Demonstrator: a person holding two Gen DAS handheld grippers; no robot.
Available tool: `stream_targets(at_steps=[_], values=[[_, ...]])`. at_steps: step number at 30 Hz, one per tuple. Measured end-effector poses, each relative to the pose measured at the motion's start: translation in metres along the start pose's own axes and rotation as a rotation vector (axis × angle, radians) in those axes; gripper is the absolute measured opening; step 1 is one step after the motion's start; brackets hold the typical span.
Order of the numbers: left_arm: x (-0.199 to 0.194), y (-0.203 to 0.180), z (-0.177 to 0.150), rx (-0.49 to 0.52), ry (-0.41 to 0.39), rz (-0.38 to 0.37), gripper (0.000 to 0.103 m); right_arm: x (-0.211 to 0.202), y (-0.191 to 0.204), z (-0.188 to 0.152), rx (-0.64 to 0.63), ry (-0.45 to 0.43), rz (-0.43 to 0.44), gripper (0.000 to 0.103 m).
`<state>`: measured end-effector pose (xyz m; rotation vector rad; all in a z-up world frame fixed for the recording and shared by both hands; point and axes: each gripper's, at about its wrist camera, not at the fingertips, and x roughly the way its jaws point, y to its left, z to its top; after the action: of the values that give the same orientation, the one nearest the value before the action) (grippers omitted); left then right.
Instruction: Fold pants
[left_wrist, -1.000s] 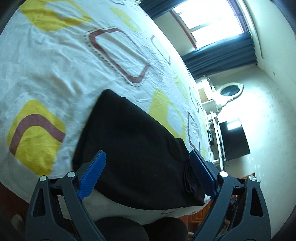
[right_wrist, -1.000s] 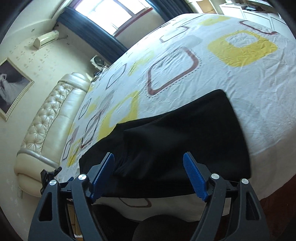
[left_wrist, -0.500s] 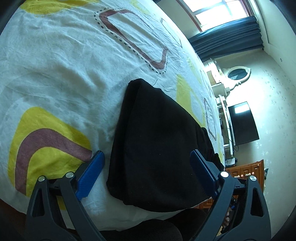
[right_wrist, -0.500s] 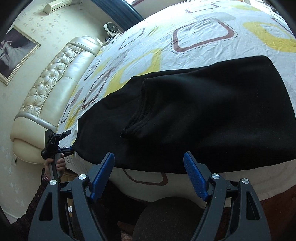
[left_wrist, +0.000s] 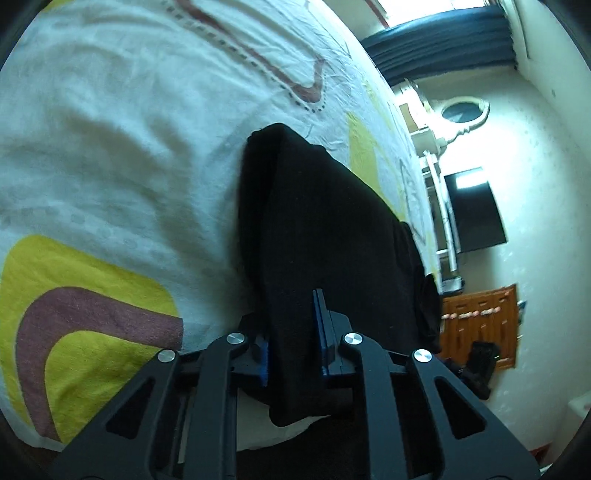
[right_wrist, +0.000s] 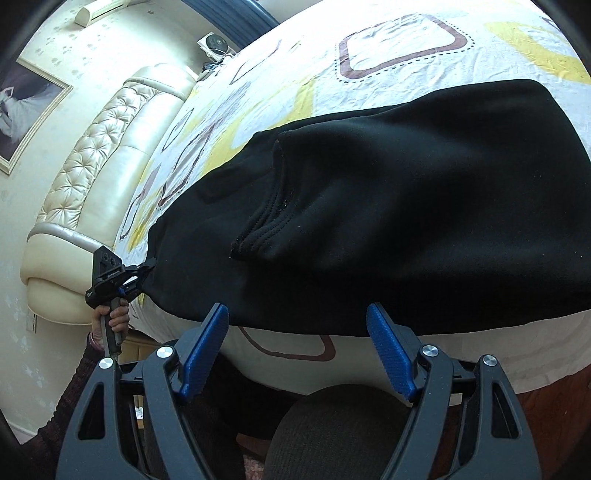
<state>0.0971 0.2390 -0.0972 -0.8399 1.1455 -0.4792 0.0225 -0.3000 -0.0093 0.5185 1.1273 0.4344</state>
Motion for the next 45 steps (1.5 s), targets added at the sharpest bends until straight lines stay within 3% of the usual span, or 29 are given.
stream_targets(at_steps=[4,9,14,18,24,28,31,38,45], values=[[-0.003,-0.012,-0.005,0.067,-0.017,0.029,0.013,0.0,-0.003,0.0,0.007,-0.003,-0.005,0.076],[-0.02,-0.045,-0.006,0.089,-0.073,-0.04,0.013,-0.001,-0.002,0.0,0.006,-0.009,-0.006,0.076],[-0.033,-0.122,-0.01,0.21,-0.11,-0.128,0.013,-0.002,0.006,-0.001,-0.019,-0.007,0.015,0.076],[-0.021,-0.198,-0.022,0.34,-0.089,-0.156,0.013,-0.002,0.019,-0.005,-0.048,-0.002,0.035,0.076],[0.04,-0.302,-0.044,0.487,0.002,-0.127,0.013,-0.008,0.033,-0.015,-0.062,0.006,0.087,0.076],[0.094,-0.344,-0.062,0.534,0.077,-0.092,0.013,-0.021,0.032,-0.024,-0.024,0.002,0.147,0.076],[0.141,-0.369,-0.079,0.59,0.123,-0.024,0.013,-0.036,0.028,-0.032,0.002,-0.019,0.167,0.076],[0.251,-0.385,-0.124,0.659,0.263,0.114,0.013,-0.068,0.004,-0.041,0.104,-0.09,0.21,0.076],[0.314,-0.358,-0.156,0.702,0.381,0.252,0.018,-0.087,-0.031,-0.039,0.248,-0.179,0.231,0.076]])
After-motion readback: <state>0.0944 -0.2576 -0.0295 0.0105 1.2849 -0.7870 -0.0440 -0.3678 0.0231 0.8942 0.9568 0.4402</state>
